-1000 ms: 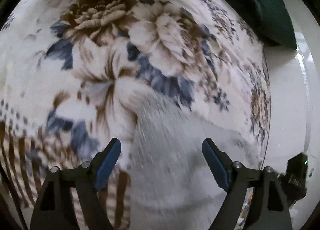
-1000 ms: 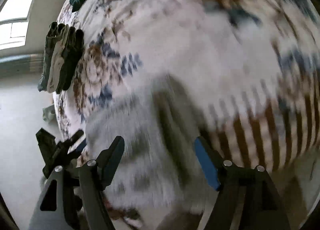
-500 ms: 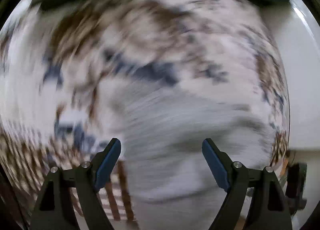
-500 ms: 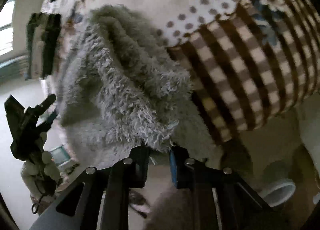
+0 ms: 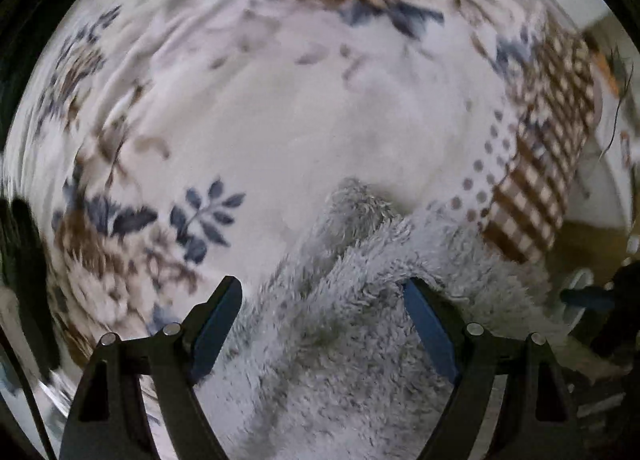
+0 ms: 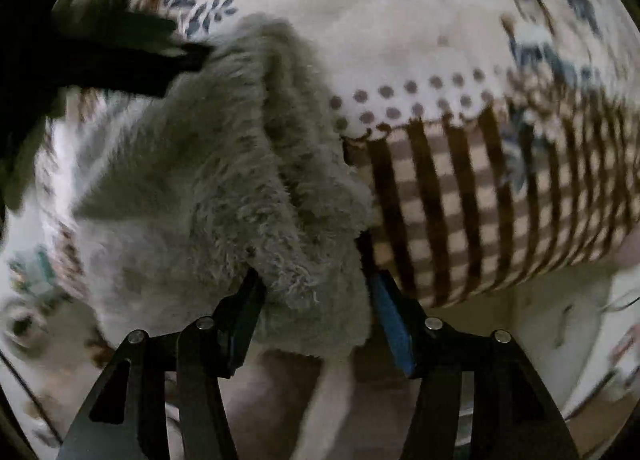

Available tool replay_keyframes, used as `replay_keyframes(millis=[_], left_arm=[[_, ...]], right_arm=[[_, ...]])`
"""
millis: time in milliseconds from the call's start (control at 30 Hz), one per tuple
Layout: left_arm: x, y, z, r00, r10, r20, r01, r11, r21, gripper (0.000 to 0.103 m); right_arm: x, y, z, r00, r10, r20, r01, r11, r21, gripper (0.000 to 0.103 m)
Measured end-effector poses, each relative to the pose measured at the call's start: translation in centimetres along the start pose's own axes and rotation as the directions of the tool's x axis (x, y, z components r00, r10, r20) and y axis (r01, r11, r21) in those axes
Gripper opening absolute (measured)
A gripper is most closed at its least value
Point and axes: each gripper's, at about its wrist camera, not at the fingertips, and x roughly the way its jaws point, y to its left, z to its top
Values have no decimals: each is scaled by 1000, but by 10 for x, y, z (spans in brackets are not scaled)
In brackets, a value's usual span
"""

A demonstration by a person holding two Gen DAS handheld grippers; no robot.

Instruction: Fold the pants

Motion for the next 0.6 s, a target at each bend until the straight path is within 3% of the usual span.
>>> replay_keyframes(millis=[33, 133, 167, 200, 233, 333, 467, 533, 567, 600], left_arm=[[2, -2, 2, 1000, 6, 3, -6, 1000, 13, 76], [8, -8, 6, 999, -33, -2, 33, 999, 40, 26], [10, -12, 7, 1000, -30, -2, 30, 998, 54, 20], [11, -17, 7, 1000, -10, 11, 10, 997, 76, 16], [11, -23, 6, 1000, 12, 26, -15, 995, 101, 13], [14, -31, 8, 998, 44, 42, -48, 994, 100, 10], [25, -22, 11, 999, 23, 34, -25, 999, 36, 9], [32, -17, 10, 999, 23, 31, -24, 999, 22, 9], [35, -16, 9, 999, 35, 32, -36, 999, 26, 9], [36, -15, 9, 998, 51, 34, -52, 998, 24, 9]], right_arm=[[2, 6, 3, 1000, -20, 2, 20, 999, -25, 59], [8, 17, 9, 998, -61, 16, 62, 996, -71, 57], [8, 20, 11, 998, -63, 23, 65, 994, -83, 46], [11, 25, 14, 997, -67, 26, 69, 993, -97, 33], [12, 28, 13, 997, -64, 30, 67, 992, -105, 29], [16, 39, 17, 995, -83, 46, 89, 985, -145, 24], [21, 55, -3, 995, -91, 32, 96, 981, -172, 17], [19, 44, -21, 996, -90, 11, 91, 981, -174, 13], [24, 39, -23, 995, -99, -22, 94, 981, -169, 3], [28, 27, -27, 993, -107, -47, 97, 981, -168, 3]])
